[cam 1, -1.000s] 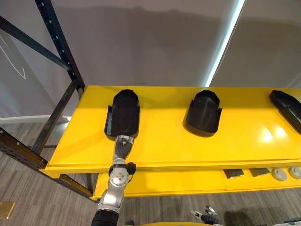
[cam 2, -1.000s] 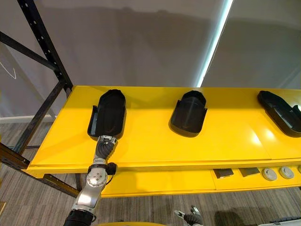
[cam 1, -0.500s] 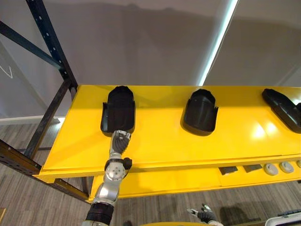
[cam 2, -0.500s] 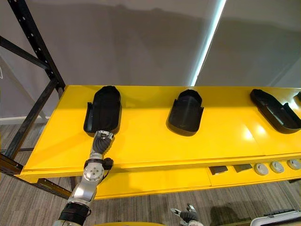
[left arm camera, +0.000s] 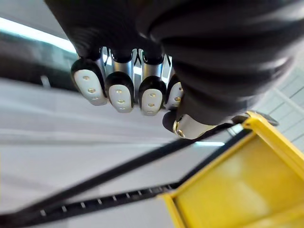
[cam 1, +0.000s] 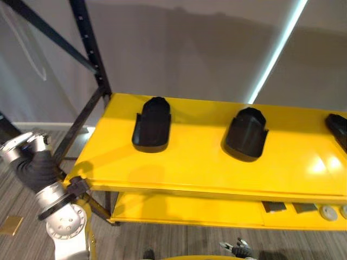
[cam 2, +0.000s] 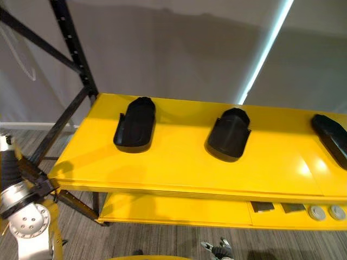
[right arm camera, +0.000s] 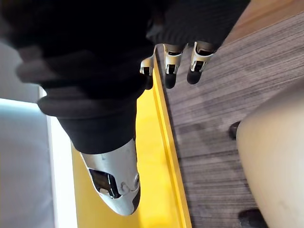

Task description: Walk over and take plastic housings, then place them on the shelf

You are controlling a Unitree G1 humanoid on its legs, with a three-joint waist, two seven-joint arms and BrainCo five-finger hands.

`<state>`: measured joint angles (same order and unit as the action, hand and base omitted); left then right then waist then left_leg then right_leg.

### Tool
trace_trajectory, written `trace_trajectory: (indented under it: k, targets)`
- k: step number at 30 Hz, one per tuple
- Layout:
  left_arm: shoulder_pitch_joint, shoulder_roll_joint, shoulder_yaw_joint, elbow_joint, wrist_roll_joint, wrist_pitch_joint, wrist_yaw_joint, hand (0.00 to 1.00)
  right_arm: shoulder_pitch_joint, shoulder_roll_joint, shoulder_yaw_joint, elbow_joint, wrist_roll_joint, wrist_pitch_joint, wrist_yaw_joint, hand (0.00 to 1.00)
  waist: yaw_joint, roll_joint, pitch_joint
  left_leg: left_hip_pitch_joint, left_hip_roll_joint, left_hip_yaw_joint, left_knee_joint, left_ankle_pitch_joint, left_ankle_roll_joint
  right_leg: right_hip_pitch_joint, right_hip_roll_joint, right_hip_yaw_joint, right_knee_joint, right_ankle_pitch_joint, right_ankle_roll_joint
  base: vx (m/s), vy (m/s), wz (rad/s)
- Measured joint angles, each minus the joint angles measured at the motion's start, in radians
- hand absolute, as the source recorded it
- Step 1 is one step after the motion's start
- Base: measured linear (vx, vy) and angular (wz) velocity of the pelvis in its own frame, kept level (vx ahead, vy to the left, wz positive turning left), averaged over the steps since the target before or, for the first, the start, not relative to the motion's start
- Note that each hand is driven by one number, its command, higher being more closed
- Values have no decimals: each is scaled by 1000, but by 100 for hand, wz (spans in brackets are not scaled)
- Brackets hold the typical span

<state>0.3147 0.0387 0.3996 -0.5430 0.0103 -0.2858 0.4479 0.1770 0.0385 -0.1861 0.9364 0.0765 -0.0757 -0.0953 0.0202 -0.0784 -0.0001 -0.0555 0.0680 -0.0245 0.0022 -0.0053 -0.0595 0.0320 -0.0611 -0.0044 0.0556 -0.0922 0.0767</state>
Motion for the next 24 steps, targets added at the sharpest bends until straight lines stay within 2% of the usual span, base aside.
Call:
trace_trajectory:
  k: [2,3,5,6,8,11,14,19,24]
  targets:
    - [48,-10,4,51,-4,7,2,100,-1,7,13,-26,0,-1,-6,0,7,-3,3,-21,-3,-2,40,-21,2,0,-3,-6,1,0,0,-16,15,9]
    - [62,-18,5,128,-8,32,-12,100,1,6,30,-36,-3,-1,-10,0,22,-1,4,-41,-3,-2,87,-49,5,4,-3,-7,2,0,0,0,0,0]
    - [63,-39,4,293,-17,95,-58,100,4,4,46,-54,-9,9,-10,0,26,4,7,-66,-3,-5,161,-89,4,15,-3,-23,8,-12,-3,-22,16,9]
    - [65,-42,4,334,-16,112,-72,0,4,4,47,-60,-9,9,-10,0,26,3,7,-72,-3,-5,177,-97,5,15,-3,-25,15,-20,-2,-19,13,14]
    - [73,-52,-6,534,-16,174,-124,0,5,0,46,-63,-10,15,-9,0,24,-2,10,-93,-1,-5,240,-128,12,15,-4,-35,36,-36,-3,-10,25,6]
    - [68,-67,-19,760,0,223,-150,0,8,0,45,-65,-11,21,-9,0,21,-1,9,-103,-12,-8,279,-145,16,16,-15,-39,55,-51,7,27,48,5]
    - [40,-67,-50,934,22,238,-166,0,9,4,45,-87,-11,29,-9,0,22,0,9,-106,-26,-12,298,-158,26,17,-28,-46,57,-55,13,58,53,8]
    - [6,-66,-63,1073,57,238,-186,0,6,4,37,-98,-10,29,-9,0,22,6,9,-103,-45,-10,297,-161,33,17,-44,-46,63,-63,23,45,38,1]
    - [-32,-63,-98,1223,118,237,-198,0,3,-3,16,-75,-10,29,-11,0,21,33,10,-71,-51,6,269,-160,34,19,-48,-15,62,-64,23,24,16,-16]
